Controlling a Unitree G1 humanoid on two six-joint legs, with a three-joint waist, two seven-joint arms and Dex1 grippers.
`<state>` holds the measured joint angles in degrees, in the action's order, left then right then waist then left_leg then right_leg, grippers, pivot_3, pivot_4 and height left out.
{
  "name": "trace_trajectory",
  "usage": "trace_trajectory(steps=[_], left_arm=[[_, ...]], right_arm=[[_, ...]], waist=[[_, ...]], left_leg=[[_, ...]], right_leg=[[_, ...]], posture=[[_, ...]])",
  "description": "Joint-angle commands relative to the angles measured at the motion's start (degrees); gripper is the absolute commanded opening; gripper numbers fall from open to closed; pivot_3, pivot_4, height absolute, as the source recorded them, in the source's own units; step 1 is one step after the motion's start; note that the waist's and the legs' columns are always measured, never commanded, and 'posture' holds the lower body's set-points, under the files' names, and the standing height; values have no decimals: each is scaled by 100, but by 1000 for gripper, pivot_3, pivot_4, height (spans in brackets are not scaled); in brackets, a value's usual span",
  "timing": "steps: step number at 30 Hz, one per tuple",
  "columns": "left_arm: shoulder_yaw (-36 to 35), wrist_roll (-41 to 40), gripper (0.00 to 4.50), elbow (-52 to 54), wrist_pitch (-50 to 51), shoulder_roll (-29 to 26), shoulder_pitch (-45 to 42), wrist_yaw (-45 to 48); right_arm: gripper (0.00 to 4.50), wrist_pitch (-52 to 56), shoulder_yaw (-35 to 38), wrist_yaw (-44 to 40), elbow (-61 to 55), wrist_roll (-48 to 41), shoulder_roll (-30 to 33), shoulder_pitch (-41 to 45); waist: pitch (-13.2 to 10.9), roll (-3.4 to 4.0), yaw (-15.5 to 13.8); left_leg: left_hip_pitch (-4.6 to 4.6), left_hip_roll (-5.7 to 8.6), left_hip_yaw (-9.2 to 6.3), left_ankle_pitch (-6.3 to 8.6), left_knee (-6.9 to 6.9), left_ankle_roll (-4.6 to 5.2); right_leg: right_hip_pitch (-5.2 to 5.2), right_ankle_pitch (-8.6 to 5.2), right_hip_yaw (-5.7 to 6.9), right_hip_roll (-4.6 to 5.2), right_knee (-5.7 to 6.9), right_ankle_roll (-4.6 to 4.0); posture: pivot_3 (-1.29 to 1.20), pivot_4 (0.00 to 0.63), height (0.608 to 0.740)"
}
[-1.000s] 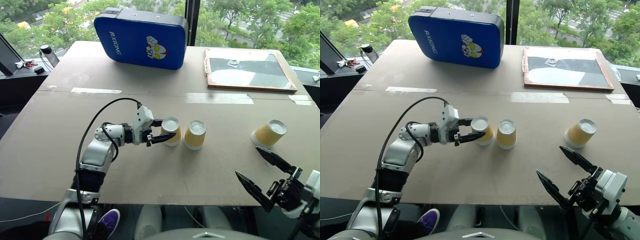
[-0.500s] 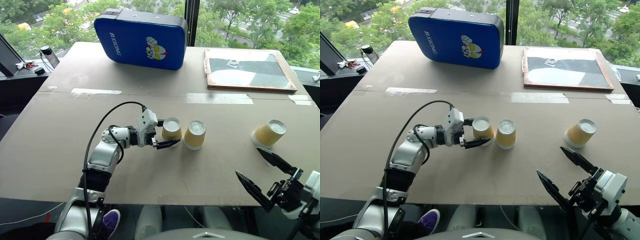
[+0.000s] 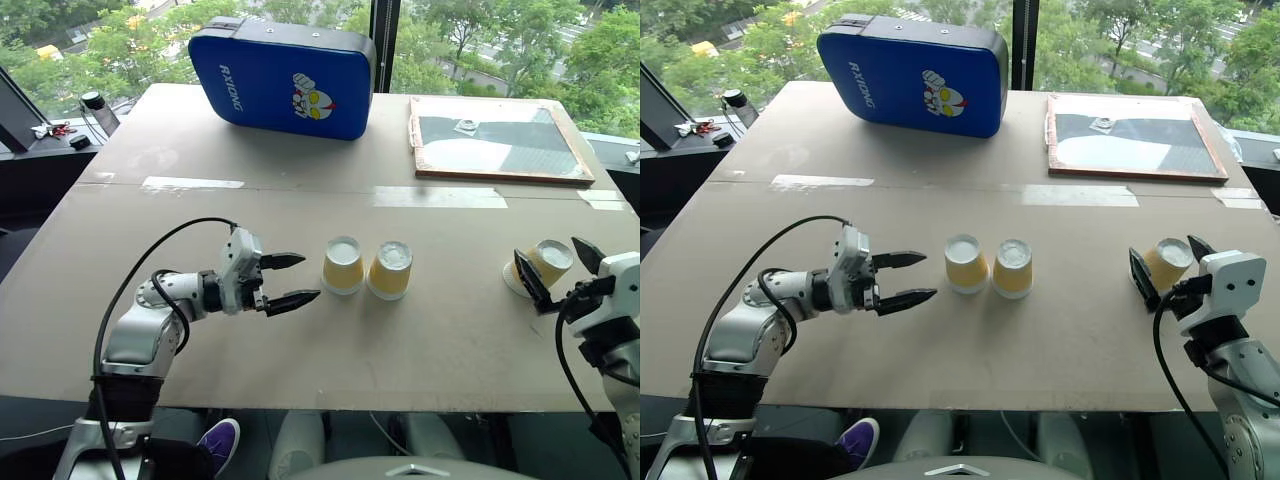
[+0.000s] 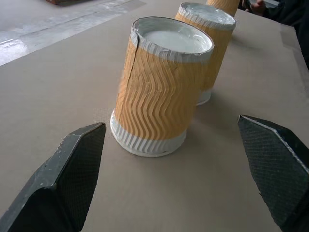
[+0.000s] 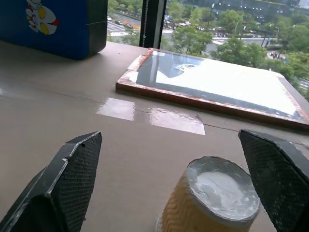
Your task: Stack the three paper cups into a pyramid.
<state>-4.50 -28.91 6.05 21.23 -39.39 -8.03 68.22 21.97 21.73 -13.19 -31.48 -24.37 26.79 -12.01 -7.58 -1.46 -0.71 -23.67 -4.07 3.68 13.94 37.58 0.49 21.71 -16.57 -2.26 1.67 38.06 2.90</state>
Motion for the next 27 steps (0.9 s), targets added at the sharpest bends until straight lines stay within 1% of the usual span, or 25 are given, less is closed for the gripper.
trace_trajectory(steps=[1,3,5,8,12,13,14,15,16,18,21,23,27], left_arm=[[-375,-249,4460,574,-128,-123,202,-23],[-510,-598,4460,758,-38,-88,306,127],[-585,-771,4460,994,38,-224,472,299],[-687,-1051,4460,1345,151,-244,575,253],[-758,-1287,4460,1647,42,-197,795,384],[-758,-1322,4500,1676,59,-196,824,377],[-777,-1411,4500,1719,78,-192,878,408],[-790,-1481,4500,1758,85,-193,928,430],[-793,-1523,4500,1786,93,-194,952,426],[-833,-1662,4500,1837,49,-122,962,412],[-917,-1742,4500,1808,-330,151,1028,502],[-980,-1801,4500,1764,-418,236,1105,579],[-1094,-1821,4500,1501,-442,218,1259,750]], right_arm=[[4500,307,59,144,249,213,147,265],[4500,420,31,146,417,249,162,453],[4500,577,-31,250,580,360,155,672],[4500,774,-73,256,773,413,137,890],[4500,1082,70,206,976,135,8,1110],[3967,1108,84,163,1008,111,14,1146],[3594,1158,114,139,1003,59,9,1172],[3061,1183,135,117,994,27,19,1189],[2621,1189,148,85,989,5,41,1208],[2358,1215,162,-35,942,-74,93,1221],[2358,1017,26,-266,789,-26,218,1283],[2358,930,-133,-489,588,-95,287,1411],[2358,1033,-505,-1007,183,-375,493,1786]], waist=[[0,1,-11],[0,2,-17],[0,6,8],[0,7,31],[1,8,42],[0,12,40],[0,13,37],[0,13,37],[0,13,35],[-1,13,37],[-2,16,46],[-3,18,70],[-6,24,163]], left_leg=[[0,1,-1,0,-4,0],[0,1,-5,0,-9,0],[1,0,-6,0,-9,0],[2,0,3,0,-10,1],[2,-1,2,0,-12,1],[2,-1,2,0,-12,1],[2,-1,3,0,-13,1],[2,-1,3,0,-13,1],[2,-1,2,0,-13,1],[2,-1,3,0,-13,1],[2,-1,3,0,-14,1],[2,-1,6,0,-14,1],[5,-3,2,0,-17,1]], right_leg=[[0,0,1,1,0,0],[0,0,5,-1,0,-1],[0,0,5,-2,0,-1],[1,0,-5,-1,-1,0],[1,0,-5,-2,-2,0],[1,0,-4,-2,-2,0],[1,0,-4,-2,-2,0],[1,0,-4,-2,-3,0],[2,0,-4,-2,-3,0],[1,0,-4,-2,-3,0],[2,0,-5,-2,-4,0],[2,0,-6,-2,-5,0],[3,0,-8,-8,-4,0]], posture=[[0,150,740],[0,150,740],[0,150,740],[0,150,740],[0,150,740],[0,150,740],[0,150,740],[0,150,740],[0,150,740],[0,150,740],[0,150,740],[0,150,740],[0,150,740]])
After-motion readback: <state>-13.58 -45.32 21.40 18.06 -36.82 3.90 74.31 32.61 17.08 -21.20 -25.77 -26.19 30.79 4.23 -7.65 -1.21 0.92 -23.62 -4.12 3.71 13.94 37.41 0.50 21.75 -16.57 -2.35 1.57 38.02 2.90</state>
